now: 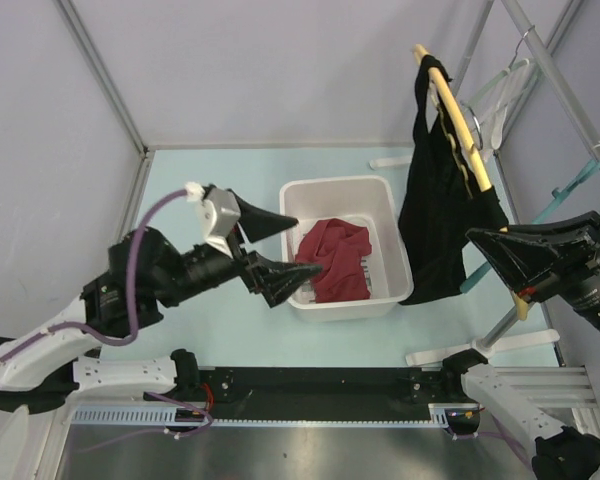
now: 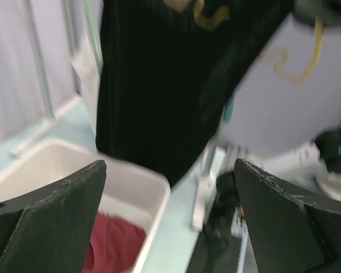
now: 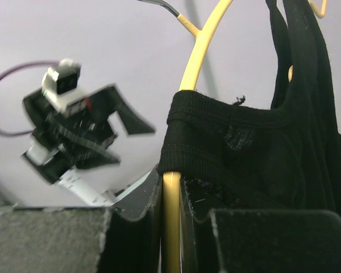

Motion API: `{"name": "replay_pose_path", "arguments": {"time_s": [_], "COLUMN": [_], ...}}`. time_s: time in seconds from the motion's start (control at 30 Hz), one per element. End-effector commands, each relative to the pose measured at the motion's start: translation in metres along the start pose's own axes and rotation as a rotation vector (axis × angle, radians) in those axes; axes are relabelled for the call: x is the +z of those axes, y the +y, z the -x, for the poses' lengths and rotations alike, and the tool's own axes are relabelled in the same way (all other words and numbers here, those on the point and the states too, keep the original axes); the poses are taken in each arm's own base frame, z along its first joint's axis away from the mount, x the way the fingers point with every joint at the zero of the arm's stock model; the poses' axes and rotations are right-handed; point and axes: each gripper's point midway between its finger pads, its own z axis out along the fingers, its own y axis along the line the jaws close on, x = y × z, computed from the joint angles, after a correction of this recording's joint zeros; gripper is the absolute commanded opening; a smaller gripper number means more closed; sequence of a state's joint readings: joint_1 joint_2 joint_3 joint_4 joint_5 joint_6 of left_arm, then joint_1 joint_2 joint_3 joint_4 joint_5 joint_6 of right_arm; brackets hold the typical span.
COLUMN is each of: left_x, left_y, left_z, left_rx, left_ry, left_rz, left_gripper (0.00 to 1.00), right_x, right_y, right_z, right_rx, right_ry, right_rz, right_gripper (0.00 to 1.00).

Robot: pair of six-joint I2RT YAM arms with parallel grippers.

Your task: Remove the tank top from the hanger

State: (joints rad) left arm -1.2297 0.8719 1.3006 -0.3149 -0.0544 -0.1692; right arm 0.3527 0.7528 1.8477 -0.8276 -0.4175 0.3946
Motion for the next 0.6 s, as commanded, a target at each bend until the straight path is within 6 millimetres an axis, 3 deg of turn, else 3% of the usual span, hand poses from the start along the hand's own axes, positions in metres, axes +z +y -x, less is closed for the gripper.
{"name": "replay_pose_path", "arguments": {"time_s": [0.0, 0.07, 0.1, 0.23, 0.3, 0.33, 0.57], "left_x": [-0.013, -0.003, -0.008, 0.006, 0.02, 0.022, 0.061], "left_y": [0.011, 0.024, 0.03, 0.052, 0.051, 0.061, 0.073], "left_z": [0.098, 0.103, 0.122, 0.14, 0.145, 0.148, 0.137], "left_rx": [0.075, 0.105, 0.108, 0.177, 0.192, 0.187, 0.125], "left_ry": [-0.192, -0.175, -0.213, -0.225, -0.222, -0.226, -0.198], "left_rz": [0.101, 0.176, 0.219, 0.316, 0.271, 0.293, 0.189], "left_gripper": [0.99, 0.99, 0.99, 0.99, 0.99, 0.99, 0.99], "right_x": [0.008, 0.013, 0.014, 0.02, 0.025, 0.024, 0.024], "right_y": [0.052, 0.057, 0.061, 0.065, 0.063, 0.064, 0.065], "right_z": [0.023, 0.016, 0.018, 0.006, 0.0, -0.003, -0.014], "right_rx": [-0.035, 0.001, 0.0, 0.046, 0.075, 0.08, 0.108], "right_ry": [-0.035, 0.002, -0.004, 0.043, 0.06, 0.069, 0.103], "right_rz": [0.297, 0.358, 0.387, 0.462, 0.481, 0.493, 0.524], "right_gripper": [0.0, 0.0, 0.0, 0.0, 0.0, 0.0, 0.0]}}
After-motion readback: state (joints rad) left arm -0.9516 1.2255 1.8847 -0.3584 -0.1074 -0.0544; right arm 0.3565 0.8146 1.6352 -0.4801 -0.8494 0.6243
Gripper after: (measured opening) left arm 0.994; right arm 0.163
